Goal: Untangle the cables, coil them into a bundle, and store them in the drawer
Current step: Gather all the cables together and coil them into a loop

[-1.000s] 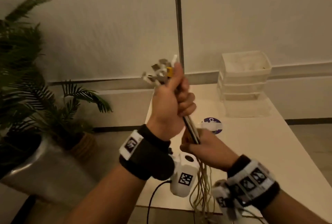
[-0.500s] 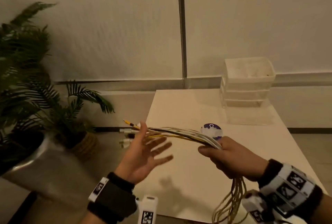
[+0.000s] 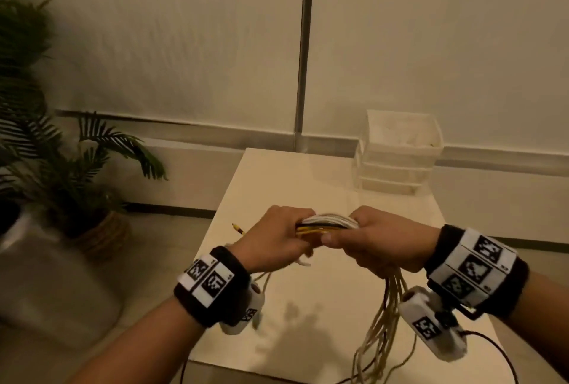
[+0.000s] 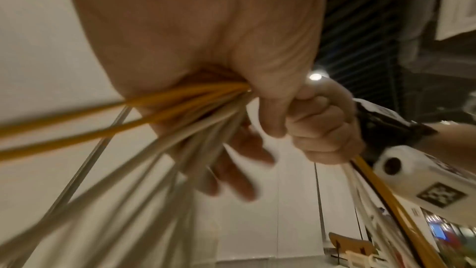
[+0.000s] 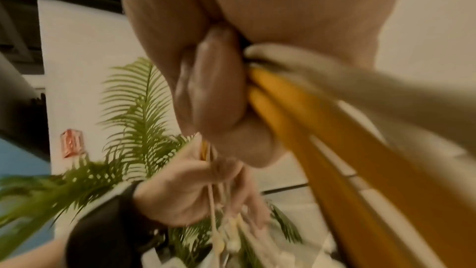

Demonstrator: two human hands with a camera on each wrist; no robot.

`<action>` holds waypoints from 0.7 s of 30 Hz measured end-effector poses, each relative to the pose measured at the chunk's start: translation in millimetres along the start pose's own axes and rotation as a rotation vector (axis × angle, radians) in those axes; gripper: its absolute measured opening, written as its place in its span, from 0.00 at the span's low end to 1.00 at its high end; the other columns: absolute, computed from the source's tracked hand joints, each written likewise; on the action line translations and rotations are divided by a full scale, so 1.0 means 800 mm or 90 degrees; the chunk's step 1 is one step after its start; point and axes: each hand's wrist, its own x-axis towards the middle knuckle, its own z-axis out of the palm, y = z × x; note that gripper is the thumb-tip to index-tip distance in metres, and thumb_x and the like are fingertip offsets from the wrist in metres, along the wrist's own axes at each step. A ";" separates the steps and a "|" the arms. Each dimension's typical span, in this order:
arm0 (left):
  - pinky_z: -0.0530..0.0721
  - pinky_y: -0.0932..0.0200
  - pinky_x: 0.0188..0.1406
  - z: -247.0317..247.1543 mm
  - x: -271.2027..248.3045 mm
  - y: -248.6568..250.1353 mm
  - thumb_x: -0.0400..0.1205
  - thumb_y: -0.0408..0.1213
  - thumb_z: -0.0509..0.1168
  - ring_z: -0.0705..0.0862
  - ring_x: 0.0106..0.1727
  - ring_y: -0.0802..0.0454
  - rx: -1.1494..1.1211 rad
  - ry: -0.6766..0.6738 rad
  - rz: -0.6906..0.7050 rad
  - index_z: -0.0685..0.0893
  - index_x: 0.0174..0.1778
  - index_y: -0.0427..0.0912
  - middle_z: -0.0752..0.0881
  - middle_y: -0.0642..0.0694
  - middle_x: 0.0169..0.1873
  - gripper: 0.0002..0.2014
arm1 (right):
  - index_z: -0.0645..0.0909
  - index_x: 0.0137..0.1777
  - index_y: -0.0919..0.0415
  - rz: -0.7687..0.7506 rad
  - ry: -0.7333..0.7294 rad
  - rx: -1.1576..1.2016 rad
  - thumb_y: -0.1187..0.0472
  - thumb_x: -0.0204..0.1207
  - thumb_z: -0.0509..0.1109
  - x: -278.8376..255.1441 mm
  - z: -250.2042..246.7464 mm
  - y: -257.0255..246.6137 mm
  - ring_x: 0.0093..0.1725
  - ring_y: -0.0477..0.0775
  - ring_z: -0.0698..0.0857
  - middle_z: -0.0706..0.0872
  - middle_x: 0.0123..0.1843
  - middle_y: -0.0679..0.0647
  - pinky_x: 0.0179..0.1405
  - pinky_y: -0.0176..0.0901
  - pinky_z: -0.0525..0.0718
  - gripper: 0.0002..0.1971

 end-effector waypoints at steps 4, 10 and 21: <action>0.72 0.61 0.21 -0.001 0.021 0.015 0.76 0.26 0.62 0.73 0.20 0.57 -0.249 0.030 -0.049 0.84 0.30 0.50 0.77 0.56 0.20 0.15 | 0.71 0.23 0.55 -0.027 0.038 0.090 0.54 0.76 0.72 -0.020 -0.032 0.009 0.19 0.49 0.59 0.62 0.21 0.51 0.20 0.37 0.59 0.21; 0.62 0.68 0.16 -0.032 0.077 0.042 0.78 0.14 0.59 0.62 0.18 0.59 -0.403 0.217 -0.040 0.87 0.25 0.44 0.70 0.54 0.16 0.24 | 0.78 0.32 0.62 -0.043 0.005 0.109 0.52 0.71 0.75 -0.037 -0.052 0.069 0.22 0.56 0.80 0.79 0.23 0.58 0.37 0.52 0.85 0.15; 0.55 0.74 0.08 -0.047 0.110 0.102 0.85 0.22 0.50 0.59 0.14 0.65 -0.677 -0.001 -0.168 0.81 0.29 0.39 0.68 0.53 0.17 0.22 | 0.80 0.40 0.62 -0.071 -0.123 0.092 0.71 0.70 0.69 -0.014 -0.061 0.117 0.24 0.52 0.81 0.81 0.29 0.59 0.29 0.41 0.83 0.04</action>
